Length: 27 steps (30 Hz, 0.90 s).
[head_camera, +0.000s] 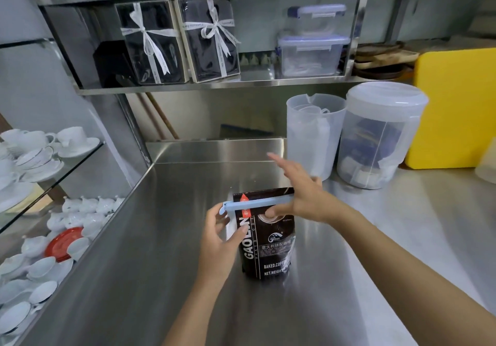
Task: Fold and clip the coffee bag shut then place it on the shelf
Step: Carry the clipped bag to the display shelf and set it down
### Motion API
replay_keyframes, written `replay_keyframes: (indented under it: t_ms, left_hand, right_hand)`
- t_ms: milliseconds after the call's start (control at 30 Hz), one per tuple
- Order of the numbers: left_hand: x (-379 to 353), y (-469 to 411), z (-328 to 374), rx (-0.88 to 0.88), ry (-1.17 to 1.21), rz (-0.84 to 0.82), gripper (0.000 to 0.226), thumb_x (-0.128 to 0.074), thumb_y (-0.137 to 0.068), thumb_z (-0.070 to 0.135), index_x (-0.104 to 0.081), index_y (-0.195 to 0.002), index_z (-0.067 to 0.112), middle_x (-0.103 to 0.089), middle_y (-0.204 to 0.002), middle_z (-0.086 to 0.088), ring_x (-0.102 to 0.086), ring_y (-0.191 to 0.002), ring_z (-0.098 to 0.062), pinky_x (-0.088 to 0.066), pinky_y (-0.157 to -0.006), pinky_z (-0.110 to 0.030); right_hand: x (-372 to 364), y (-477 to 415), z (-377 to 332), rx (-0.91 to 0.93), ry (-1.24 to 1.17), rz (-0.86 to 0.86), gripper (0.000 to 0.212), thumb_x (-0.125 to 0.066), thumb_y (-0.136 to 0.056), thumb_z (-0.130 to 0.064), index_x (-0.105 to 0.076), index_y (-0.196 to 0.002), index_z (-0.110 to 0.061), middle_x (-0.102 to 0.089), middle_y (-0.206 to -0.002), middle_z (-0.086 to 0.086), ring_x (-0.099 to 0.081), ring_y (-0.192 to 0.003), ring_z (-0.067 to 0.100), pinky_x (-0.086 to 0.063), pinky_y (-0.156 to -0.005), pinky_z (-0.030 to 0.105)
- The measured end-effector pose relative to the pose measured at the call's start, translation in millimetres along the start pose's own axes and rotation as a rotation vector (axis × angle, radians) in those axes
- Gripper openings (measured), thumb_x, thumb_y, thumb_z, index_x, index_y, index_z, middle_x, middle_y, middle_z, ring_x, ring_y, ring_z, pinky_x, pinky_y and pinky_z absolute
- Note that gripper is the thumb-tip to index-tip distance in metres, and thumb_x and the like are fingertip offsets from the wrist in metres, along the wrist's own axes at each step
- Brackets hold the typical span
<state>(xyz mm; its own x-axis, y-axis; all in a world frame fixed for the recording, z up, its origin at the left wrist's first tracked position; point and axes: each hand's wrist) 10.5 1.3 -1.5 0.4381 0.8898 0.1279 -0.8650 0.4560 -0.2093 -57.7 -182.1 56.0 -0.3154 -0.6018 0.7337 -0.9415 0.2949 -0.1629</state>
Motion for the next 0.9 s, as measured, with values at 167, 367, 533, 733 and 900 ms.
replay_keyframes:
  t_ms: [167, 367, 533, 733, 900]
  left_hand:
    - [3, 1, -15, 0.086, 0.145, -0.097, 0.068, -0.071, -0.073, 0.003, -0.041, -0.116, 0.046, -0.064, -0.106, -0.001, -0.063, -0.093, -0.002, -0.049, -0.07, -0.011]
    - [-1, 4, -34, 0.17, 0.156, -0.08, 0.082, -0.073, -0.07, -0.002, -0.024, -0.126, 0.033, -0.052, -0.116, 0.008, -0.052, -0.109, 0.0, -0.041, -0.087, -0.022]
    - [-4, 6, -57, 0.277, 0.081, -0.239, 0.062, -0.073, -0.069, -0.002, -0.044, -0.108, 0.036, -0.054, -0.107, 0.021, -0.059, -0.091, 0.009, -0.046, -0.068, -0.008]
    - [-17, 11, -76, 0.292, 0.002, -0.254, 0.076, -0.069, -0.071, -0.007, -0.03, -0.124, 0.03, -0.053, -0.112, 0.015, -0.055, -0.089, 0.019, -0.046, -0.068, -0.004]
    - [-16, 20, -72, 0.277, -0.031, -0.153, 0.07, -0.071, -0.07, -0.006, -0.033, -0.117, 0.03, -0.055, -0.106, 0.013, -0.056, -0.081, 0.02, -0.044, -0.066, 0.0]
  right_hand:
    - [-22, 29, 31, -0.257, -0.687, -0.057, 0.119, -0.085, -0.052, -0.03, 0.0, -0.132, -0.049, -0.026, -0.14, 0.006, -0.033, -0.13, 0.026, -0.036, -0.101, 0.04]
    - [-66, 49, 53, -0.361, -0.788, -0.062, 0.108, -0.082, -0.055, -0.009, -0.01, -0.133, -0.028, -0.03, -0.139, 0.015, -0.046, -0.121, 0.028, -0.042, -0.101, 0.045]
    - [-87, 55, 66, -0.351, -0.698, -0.036, 0.074, -0.076, -0.064, 0.004, -0.025, -0.115, -0.014, -0.049, -0.116, 0.013, -0.056, -0.099, 0.014, -0.049, -0.094, 0.046]
    - [-98, 53, 77, -0.338, -0.587, 0.008, 0.067, -0.08, -0.06, -0.011, -0.035, -0.108, -0.021, -0.057, -0.1, -0.012, -0.055, -0.098, 0.009, -0.045, -0.098, 0.046]
    - [-95, 51, 72, -0.284, -0.587, 0.035, 0.062, -0.082, -0.054, -0.013, -0.039, -0.098, -0.025, -0.057, -0.096, -0.013, -0.058, -0.097, 0.013, -0.048, -0.093, 0.048]
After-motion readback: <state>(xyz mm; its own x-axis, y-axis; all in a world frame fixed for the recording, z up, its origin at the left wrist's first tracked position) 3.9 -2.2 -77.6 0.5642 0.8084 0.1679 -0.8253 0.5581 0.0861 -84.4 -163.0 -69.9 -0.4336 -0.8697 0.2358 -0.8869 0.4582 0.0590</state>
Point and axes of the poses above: each hand's wrist, its own y-axis away from the middle knuckle, its own x-axis out of the back of the hand, z = x × y
